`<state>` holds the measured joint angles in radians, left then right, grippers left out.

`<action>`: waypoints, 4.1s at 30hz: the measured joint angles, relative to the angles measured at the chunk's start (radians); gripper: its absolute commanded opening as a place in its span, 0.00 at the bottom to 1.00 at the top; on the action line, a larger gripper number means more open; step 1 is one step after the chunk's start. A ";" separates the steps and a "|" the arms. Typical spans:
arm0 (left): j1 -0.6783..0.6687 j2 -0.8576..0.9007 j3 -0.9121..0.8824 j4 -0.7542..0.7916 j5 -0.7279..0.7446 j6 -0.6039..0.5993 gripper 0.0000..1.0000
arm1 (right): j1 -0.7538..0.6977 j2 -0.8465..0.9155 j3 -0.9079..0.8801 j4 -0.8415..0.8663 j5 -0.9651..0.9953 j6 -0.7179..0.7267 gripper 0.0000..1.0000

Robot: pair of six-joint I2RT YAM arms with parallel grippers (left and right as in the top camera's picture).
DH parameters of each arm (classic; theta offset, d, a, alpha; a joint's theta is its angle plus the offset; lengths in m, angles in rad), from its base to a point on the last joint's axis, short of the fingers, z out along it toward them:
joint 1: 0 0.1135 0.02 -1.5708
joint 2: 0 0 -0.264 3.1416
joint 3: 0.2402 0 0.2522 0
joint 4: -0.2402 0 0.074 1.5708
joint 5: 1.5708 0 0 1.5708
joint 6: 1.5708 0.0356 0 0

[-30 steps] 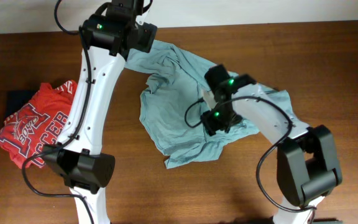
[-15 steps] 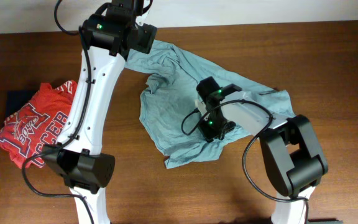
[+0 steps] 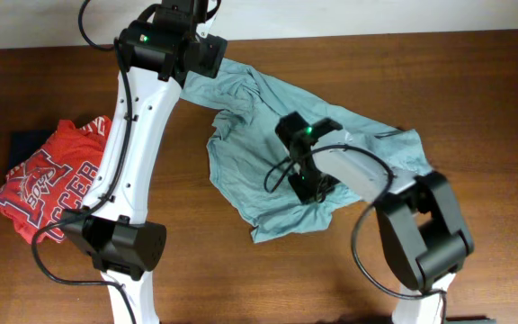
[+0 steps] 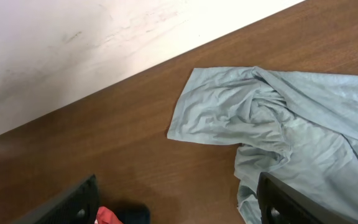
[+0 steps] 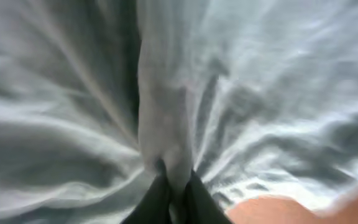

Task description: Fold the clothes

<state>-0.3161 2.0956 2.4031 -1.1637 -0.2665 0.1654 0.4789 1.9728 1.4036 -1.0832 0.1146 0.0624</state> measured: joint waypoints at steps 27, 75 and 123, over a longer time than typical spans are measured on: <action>0.000 0.000 0.000 -0.001 0.000 0.000 0.81 | -0.124 -0.116 0.321 -0.215 0.355 0.203 0.04; -0.014 0.364 0.015 0.092 0.398 0.142 0.24 | -0.602 -0.037 0.523 -0.369 -0.311 0.073 0.58; 0.144 0.556 0.015 0.398 0.470 -0.172 0.48 | -0.526 -0.037 0.523 -0.384 -0.297 0.085 0.51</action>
<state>-0.1722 2.6514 2.4180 -0.7658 0.2031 -0.0067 -0.0475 1.9362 1.9270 -1.4670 -0.1822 0.1471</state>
